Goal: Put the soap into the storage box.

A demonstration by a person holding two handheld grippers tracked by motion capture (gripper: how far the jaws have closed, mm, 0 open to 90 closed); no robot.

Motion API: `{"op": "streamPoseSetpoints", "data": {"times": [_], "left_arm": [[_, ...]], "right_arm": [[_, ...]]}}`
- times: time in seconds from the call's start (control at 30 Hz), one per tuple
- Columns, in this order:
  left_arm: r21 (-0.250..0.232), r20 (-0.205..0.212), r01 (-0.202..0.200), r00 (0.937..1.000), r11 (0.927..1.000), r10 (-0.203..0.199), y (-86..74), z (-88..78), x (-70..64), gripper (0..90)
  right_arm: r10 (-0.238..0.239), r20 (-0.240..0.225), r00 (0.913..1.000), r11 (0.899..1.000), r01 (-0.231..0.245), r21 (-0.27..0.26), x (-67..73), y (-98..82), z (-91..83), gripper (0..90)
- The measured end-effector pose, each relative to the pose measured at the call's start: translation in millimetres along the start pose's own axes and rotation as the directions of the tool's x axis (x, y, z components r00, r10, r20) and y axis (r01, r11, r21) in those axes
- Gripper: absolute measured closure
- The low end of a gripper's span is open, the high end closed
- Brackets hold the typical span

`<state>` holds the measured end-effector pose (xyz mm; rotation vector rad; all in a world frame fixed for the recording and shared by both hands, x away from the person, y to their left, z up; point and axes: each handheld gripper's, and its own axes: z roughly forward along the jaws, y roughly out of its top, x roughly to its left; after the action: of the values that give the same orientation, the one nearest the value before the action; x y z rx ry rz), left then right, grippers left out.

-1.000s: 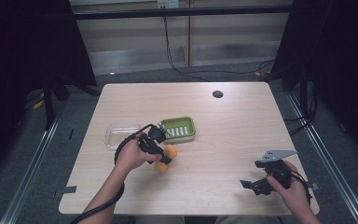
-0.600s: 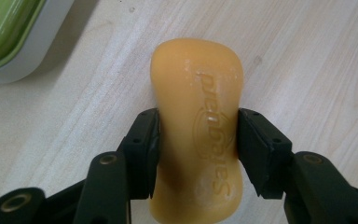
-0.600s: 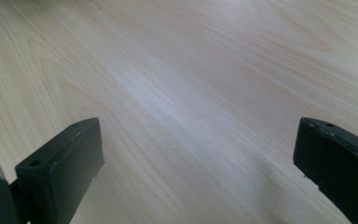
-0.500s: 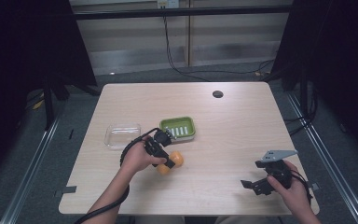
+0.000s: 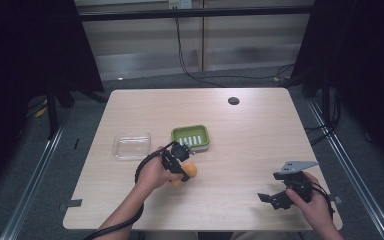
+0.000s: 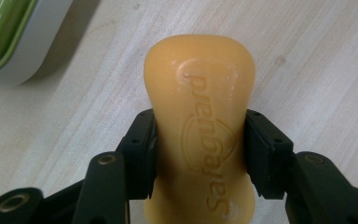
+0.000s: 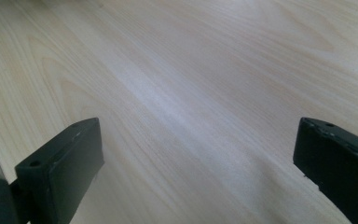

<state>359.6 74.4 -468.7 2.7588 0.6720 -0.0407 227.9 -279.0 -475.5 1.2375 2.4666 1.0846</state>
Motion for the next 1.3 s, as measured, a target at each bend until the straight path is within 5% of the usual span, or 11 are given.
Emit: {"op": "streamPoseSetpoints", "data": {"times": [0.33,1.3], "left_arm": [[-0.049,0.080,0.088,0.9932,0.9949,-0.084,-3.6,-14.3,13.5,50.1],[0.000,0.078,0.118,0.9900,0.9930,-0.118,18.3,-38.0,33.7,50.0]], "right_arm": [[0.003,0.001,1.0000,1.000,-0.003,-0.010,-2.1,-0.3,-0.6,1.4],[-0.002,0.003,1.0000,1.000,0.002,-0.011,-1.4,0.3,-1.4,1.4]]}}
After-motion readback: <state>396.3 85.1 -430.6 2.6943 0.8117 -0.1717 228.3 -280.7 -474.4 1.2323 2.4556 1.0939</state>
